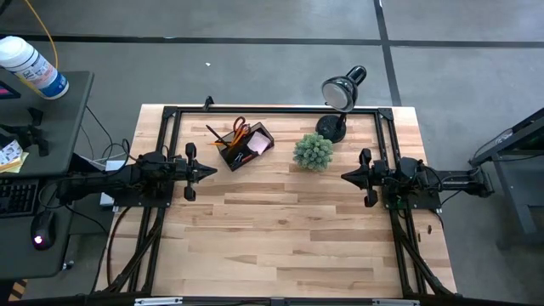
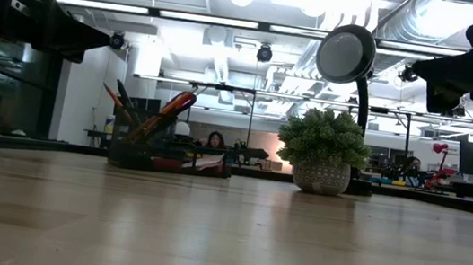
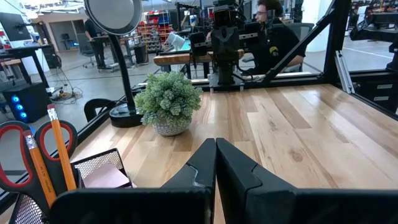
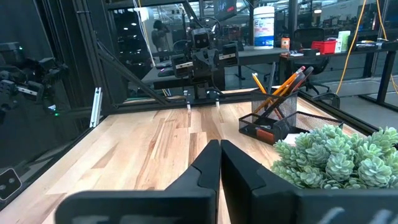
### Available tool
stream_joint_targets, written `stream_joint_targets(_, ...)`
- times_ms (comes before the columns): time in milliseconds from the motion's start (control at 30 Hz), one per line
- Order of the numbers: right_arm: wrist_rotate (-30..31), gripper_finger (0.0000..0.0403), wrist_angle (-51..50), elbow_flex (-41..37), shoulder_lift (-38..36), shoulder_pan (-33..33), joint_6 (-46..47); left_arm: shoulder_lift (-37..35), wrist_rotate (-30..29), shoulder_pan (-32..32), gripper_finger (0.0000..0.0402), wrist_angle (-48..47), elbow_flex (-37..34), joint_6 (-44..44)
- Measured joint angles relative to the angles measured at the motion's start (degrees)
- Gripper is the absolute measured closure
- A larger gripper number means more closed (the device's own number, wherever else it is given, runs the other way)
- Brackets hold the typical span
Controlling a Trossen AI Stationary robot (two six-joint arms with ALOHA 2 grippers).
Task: Pick and place office supplies into organizer
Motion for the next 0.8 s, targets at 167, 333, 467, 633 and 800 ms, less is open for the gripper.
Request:
stream_joint_targets(167,0.0,0.0398,0.0,0.0,0.0,0.02,0.0,0.0,0.0,0.0,0.0401,-0.01,0.0,0.0)
stream_joint_targets(333,0.0,0.0402,0.0,0.0,0.0,0.0,0.0,0.0,-0.02,0.0,0.0401,-0.02,0.0,0.0)
stream_joint_targets(467,0.0,0.0399,0.0,0.0,0.0,0.02,0.0,0.0,-0.01,0.0,0.0401,-0.02,0.0,0.0)
stream_joint_targets(633,0.0,0.0401,-0.02,0.0,0.0,0.0,0.0,0.0,-0.02,0.0,0.0401,-0.02,0.0,0.0)
stream_joint_targets(800,0.0,0.0398,0.0,0.0,0.0,0.02,0.01,0.0,0.0,0.0,0.0401,0.0,0.02,0.0)
